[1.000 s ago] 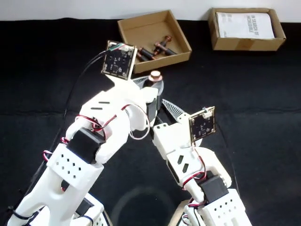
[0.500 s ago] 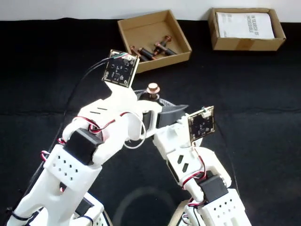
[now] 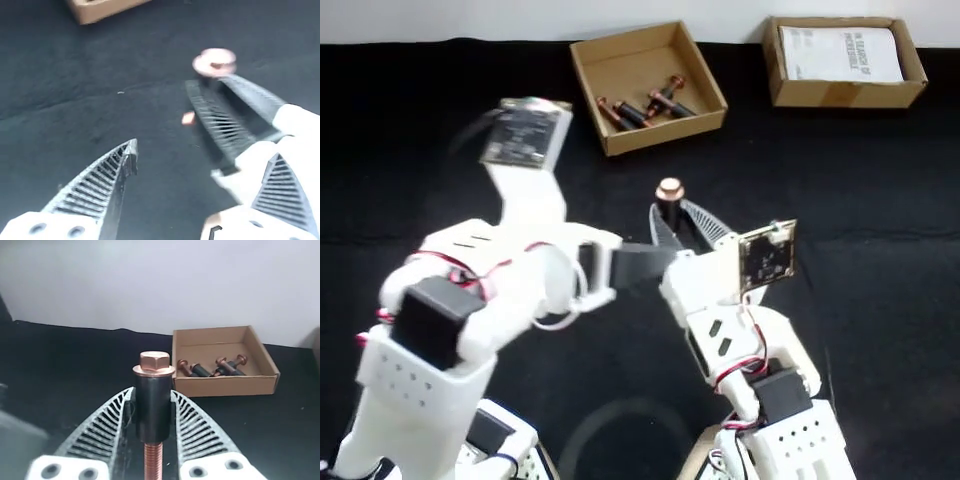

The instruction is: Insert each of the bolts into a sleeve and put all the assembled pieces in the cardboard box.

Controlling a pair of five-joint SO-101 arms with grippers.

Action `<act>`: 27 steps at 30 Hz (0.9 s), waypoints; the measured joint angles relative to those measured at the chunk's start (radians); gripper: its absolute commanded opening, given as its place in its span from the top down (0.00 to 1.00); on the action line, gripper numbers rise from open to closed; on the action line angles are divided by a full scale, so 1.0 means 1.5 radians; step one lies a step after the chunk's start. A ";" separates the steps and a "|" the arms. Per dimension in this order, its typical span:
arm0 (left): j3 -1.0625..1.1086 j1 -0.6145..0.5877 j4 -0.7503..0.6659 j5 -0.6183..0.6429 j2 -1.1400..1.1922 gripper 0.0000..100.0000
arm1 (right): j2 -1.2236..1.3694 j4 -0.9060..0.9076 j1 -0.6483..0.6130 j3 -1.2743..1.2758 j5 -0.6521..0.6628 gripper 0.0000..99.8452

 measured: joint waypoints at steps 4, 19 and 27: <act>0.005 -0.097 0.006 0.000 -0.001 0.62 | 0.106 0.000 0.047 -0.083 0.000 0.99; 0.221 -0.291 -0.073 0.000 -0.001 0.62 | 0.650 0.000 0.070 -0.605 0.064 0.99; 0.361 -0.349 -0.182 0.000 -0.001 0.62 | 0.912 0.000 0.073 -0.853 0.145 0.99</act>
